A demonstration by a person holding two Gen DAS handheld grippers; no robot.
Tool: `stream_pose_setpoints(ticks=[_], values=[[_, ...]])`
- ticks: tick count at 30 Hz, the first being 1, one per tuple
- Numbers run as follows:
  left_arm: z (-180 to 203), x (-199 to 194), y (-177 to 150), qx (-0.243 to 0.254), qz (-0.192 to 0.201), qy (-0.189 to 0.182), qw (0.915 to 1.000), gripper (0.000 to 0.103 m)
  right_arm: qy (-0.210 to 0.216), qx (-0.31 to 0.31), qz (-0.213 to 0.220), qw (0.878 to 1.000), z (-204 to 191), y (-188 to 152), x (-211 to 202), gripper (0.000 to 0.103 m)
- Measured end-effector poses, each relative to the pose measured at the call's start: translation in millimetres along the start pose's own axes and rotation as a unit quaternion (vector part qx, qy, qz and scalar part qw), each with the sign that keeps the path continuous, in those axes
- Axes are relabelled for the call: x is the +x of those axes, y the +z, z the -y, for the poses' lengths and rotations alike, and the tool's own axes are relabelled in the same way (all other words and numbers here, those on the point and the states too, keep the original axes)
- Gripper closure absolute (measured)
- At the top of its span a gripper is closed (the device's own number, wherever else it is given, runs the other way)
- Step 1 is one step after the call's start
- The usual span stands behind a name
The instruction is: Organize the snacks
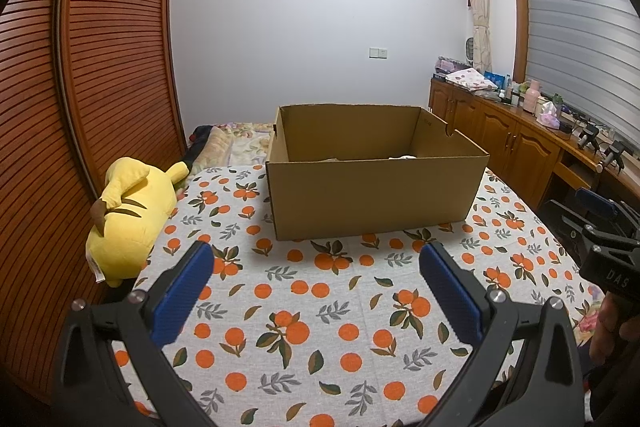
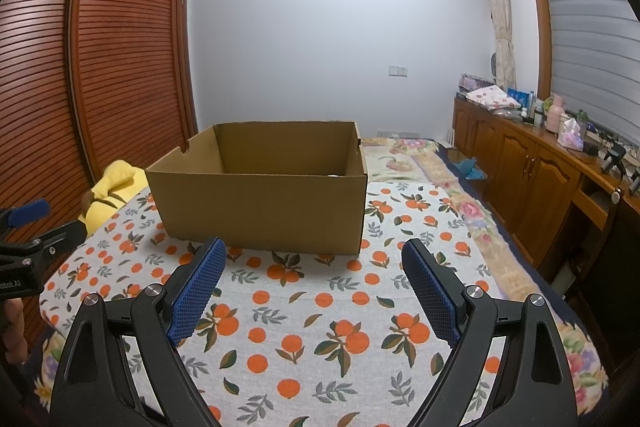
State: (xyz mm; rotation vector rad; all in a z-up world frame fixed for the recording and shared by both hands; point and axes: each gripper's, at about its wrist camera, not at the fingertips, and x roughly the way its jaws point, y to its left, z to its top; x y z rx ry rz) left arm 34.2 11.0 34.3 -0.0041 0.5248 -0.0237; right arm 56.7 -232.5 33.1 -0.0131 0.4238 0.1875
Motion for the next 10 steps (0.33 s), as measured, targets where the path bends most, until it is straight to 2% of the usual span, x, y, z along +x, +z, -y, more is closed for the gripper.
stream_pose_setpoints(ticks=[10], values=[[0.3,-0.2,-0.3,0.001,0.0,0.0,1.0,0.0,-0.001,-0.001,0.001,1.0,0.2,-0.4,0.0,0.011]])
